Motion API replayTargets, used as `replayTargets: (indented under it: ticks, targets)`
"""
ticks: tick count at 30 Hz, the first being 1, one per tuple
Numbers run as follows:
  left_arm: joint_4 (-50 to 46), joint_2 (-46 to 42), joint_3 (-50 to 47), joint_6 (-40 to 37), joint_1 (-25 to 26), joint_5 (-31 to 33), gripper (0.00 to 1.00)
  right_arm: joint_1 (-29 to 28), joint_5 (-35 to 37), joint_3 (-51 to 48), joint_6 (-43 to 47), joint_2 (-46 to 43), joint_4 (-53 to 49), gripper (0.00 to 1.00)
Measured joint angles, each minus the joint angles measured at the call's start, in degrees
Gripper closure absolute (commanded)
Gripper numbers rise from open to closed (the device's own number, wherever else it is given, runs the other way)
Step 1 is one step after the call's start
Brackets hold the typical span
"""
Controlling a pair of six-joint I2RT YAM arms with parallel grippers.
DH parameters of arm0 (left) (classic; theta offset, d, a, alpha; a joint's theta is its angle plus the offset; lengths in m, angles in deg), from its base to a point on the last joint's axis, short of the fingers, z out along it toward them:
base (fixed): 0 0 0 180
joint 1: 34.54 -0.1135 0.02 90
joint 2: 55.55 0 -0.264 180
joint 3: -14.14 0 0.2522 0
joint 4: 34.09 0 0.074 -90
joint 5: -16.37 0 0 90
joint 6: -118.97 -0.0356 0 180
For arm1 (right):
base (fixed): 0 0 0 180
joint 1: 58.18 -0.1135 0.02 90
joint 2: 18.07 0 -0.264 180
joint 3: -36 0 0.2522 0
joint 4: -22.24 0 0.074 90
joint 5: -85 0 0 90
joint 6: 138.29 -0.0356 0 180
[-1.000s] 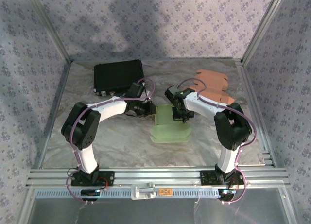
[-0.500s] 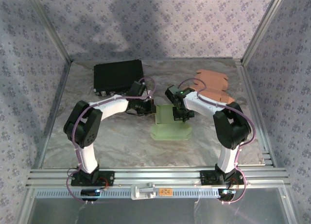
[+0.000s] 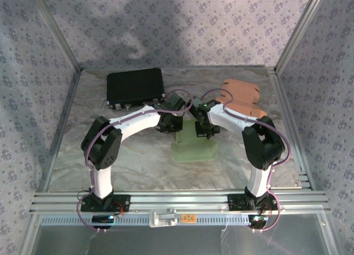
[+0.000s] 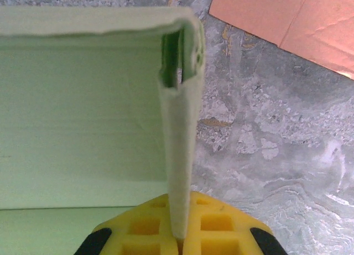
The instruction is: Fold the paper box
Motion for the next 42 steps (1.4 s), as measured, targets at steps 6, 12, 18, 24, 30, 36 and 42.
replayTargets:
  ticks: [6, 12, 18, 24, 30, 36, 42]
  targets:
    - [0.96, 0.07, -0.37, 0.42, 0.59, 1.44, 0.84, -0.02, -0.24, 0.26, 0.0, 0.31, -0.04, 1.0]
    - [9.64, -4.33, -9.31, -0.13, -1.01, -4.57, 0.72, 0.26, -0.9, 0.28, 0.0, 0.44, 0.04, 1.0]
    - [19.23, -11.56, -17.53, -0.39, -3.28, -13.31, 0.63, 0.81, -1.86, 0.28, 0.0, 1.07, 0.22, 1.0]
    - [28.63, -16.46, -25.99, 0.72, -6.01, -21.97, 0.69, 1.36, -2.6, 0.28, 0.0, 1.53, 0.5, 1.0]
    - [32.76, -15.41, -29.35, 1.49, -9.79, -28.04, 0.72, 1.55, -3.08, 0.28, 0.0, 1.66, 0.66, 1.0]
    - [35.47, -12.55, -29.38, 1.46, -10.78, -31.3, 0.75, 1.55, -3.48, 0.28, 0.02, 2.05, 0.7, 1.0]
    - [35.85, -9.51, -29.18, 1.42, -10.78, -32.52, 0.78, 1.79, -3.67, 0.44, 0.02, 2.45, 0.85, 1.0]
